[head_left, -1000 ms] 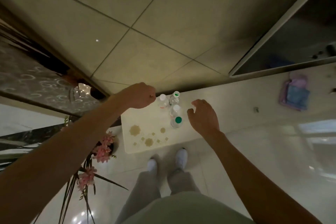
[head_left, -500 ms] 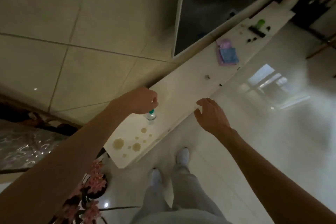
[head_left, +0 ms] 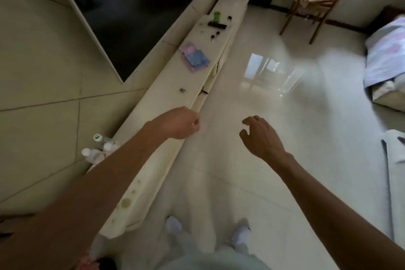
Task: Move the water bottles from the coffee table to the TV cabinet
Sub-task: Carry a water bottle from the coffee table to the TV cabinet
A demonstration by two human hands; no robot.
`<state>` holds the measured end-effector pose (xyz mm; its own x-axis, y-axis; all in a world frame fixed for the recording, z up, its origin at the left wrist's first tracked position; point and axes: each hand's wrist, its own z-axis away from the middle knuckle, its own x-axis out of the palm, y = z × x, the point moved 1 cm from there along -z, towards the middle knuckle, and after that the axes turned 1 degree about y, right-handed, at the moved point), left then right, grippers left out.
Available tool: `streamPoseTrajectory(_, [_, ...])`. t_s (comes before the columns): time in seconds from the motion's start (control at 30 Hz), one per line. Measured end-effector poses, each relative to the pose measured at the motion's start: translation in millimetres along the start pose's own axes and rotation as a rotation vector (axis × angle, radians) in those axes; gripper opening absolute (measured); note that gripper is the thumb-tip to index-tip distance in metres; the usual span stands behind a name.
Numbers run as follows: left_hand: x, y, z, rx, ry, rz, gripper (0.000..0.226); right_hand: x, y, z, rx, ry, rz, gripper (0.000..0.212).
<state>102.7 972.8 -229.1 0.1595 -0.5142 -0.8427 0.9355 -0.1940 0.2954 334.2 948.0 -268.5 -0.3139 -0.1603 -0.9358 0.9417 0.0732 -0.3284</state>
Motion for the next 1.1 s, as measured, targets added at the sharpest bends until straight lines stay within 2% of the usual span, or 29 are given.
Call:
streamPoseTrajectory(0.3, [9.0, 210.6, -82.5, 0.170, -0.011, -0.204, 0.033, -70.9, 193.5, 41.5, 0.185, 0.059, 0.030, 0.039])
streamPoseTrajectory(0.5, [12.8, 313.5, -129.7, 0.317, 0.002, -0.261, 0.033, -111.2, 289.0, 60.2, 0.313, 0.127, 0.026, 0.039])
streamPoseTrajectory(0.8, [7.6, 390.0, -219.2, 0.460, -0.014, -0.409, 0.033, -132.7, 378.7, 46.5, 0.467, 0.164, 0.034, 0.038])
streamPoseTrajectory(1.1, [-47.7, 451.5, -371.0, 0.651, 0.004, -0.474, 0.031, -179.4, 461.8, -34.9, 0.689, 0.201, 0.030, 0.039])
